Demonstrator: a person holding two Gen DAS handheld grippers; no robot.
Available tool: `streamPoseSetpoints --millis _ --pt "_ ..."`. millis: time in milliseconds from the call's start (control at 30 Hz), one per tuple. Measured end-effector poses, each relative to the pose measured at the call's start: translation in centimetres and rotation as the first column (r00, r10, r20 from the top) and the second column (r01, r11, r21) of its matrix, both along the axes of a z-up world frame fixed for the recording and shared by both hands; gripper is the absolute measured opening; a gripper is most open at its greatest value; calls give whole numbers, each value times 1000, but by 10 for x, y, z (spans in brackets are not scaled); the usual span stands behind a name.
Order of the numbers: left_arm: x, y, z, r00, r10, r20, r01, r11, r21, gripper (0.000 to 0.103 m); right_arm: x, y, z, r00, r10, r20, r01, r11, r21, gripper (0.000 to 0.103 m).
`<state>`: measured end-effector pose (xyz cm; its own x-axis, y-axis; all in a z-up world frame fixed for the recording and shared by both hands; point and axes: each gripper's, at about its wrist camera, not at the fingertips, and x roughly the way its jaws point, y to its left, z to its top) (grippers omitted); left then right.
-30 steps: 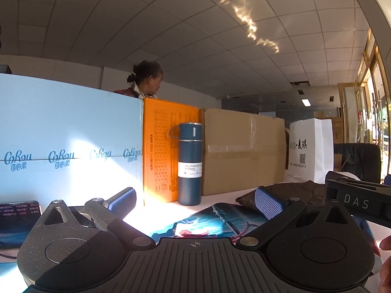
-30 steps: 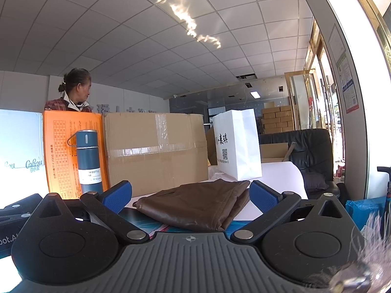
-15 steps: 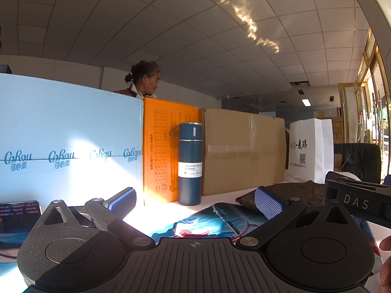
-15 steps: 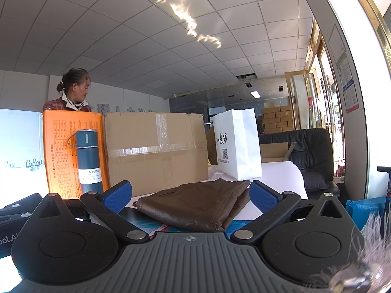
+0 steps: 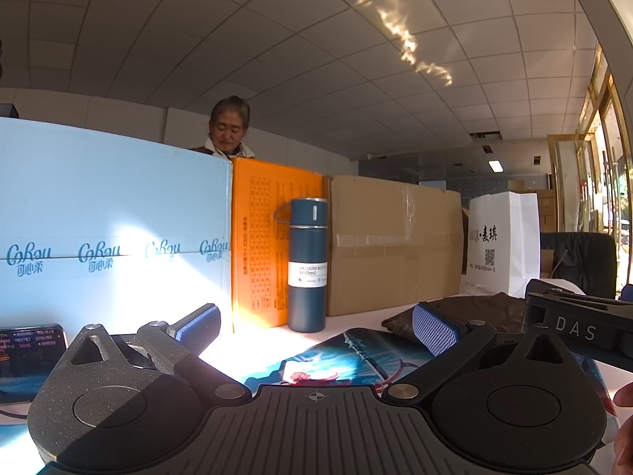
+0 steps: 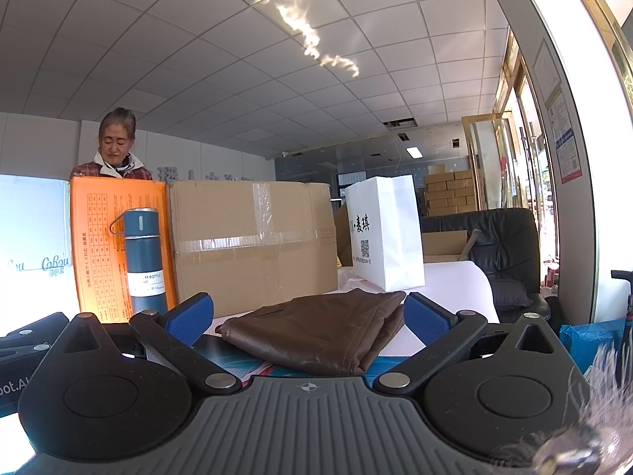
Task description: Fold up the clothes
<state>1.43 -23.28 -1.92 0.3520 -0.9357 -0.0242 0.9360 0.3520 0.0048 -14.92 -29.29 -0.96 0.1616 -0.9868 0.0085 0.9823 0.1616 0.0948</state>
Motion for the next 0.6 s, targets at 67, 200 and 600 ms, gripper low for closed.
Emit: streamPoseSetpoints --millis 67,200,600 --pt "0 0 0 1000 0 0 0 1000 0 103 0 0 0 1000 1 0 -1 1000 -1 103" --pt "0 0 0 1000 0 -1 0 1000 1 103 1 1 0 1000 2 -2 -2 1000 -7 103" --pt "0 -1 0 1000 0 3 0 1000 -1 103 0 1 0 1000 4 4 -4 1000 -6 103"
